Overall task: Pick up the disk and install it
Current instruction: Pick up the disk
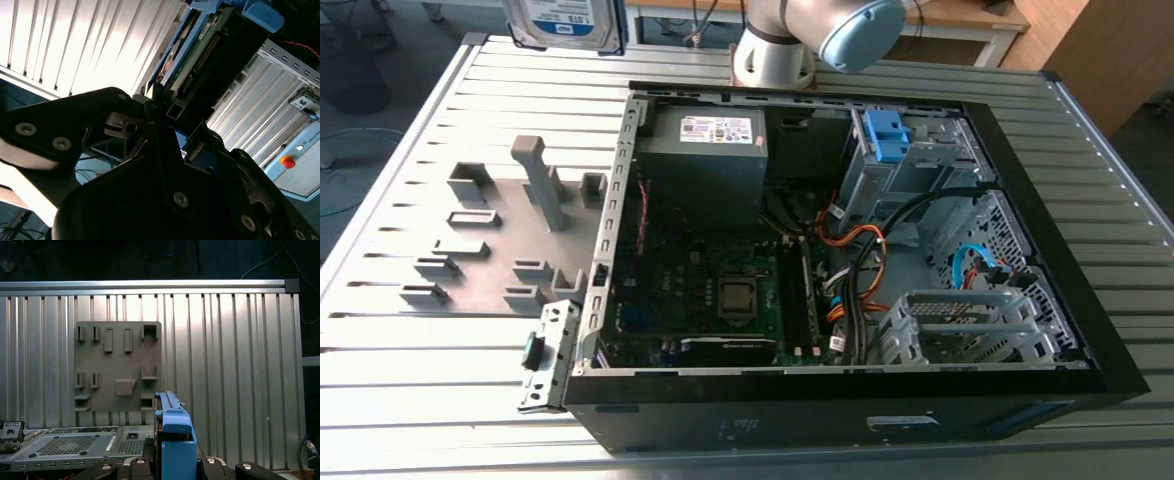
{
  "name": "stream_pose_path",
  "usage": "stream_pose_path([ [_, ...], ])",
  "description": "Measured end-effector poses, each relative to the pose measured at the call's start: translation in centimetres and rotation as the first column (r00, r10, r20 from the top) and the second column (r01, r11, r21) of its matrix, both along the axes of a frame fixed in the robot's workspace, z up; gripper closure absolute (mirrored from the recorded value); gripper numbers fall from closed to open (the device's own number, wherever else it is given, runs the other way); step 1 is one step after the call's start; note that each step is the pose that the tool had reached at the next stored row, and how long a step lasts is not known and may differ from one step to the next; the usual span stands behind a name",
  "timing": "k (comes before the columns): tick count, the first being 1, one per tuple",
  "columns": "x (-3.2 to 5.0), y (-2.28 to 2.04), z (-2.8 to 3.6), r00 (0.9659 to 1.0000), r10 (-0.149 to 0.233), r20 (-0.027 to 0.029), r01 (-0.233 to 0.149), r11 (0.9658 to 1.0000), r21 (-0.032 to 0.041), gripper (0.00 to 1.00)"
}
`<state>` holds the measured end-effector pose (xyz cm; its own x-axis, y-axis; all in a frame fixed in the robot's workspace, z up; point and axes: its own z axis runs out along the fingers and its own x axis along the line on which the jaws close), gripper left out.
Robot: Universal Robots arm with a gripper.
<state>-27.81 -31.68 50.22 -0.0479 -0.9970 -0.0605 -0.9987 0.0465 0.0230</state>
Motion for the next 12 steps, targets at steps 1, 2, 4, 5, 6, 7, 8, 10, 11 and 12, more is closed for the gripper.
stream_pose_path([
  [1, 0.06, 0.0, -0.01, 1.0, 0.0, 0.0001, 0.0, 1.0, 0.0001, 0.64],
  [2, 0.11, 0.0, -0.01, 1.0, 0.0, 0.0001, 0.0, 1.0, 0.0001, 0.64],
  [4, 0.21, 0.0, 0.0, 1.0, 0.0, 0.0001, 0.0, 1.0, 0.0001, 0.64],
  [5, 0.27, 0.0, 0.0, 1.0, 0.0, 0.0001, 0.0, 1.0, 0.0, 0.64],
  [6, 0.32, 0.0, 0.0, 1.0, 0.0, 0.0001, 0.0, 1.0, 0.0, 0.64],
  [7, 0.37, 0.0, 0.0, 1.0, 0.0, 0.0001, 0.0, 1.0, 0.0, 0.64],
  [8, 0.42, 0.0, 0.0, 1.0, 0.0, 0.0, 0.0, 1.0, 0.0, 0.64],
  [10, 0.51, 0.0, 0.0, 1.0, 0.0, 0.0001, 0.0, 1.0, 0.0, 0.64],
  [11, 0.56, 0.0, -0.01, 1.0, 0.0, 0.0002, 0.0, 1.0, 0.0001, 0.64],
  [12, 0.62, 0.0, 0.0, 1.0, 0.0, 0.0001, 0.0, 1.0, 0.0, 0.64],
])
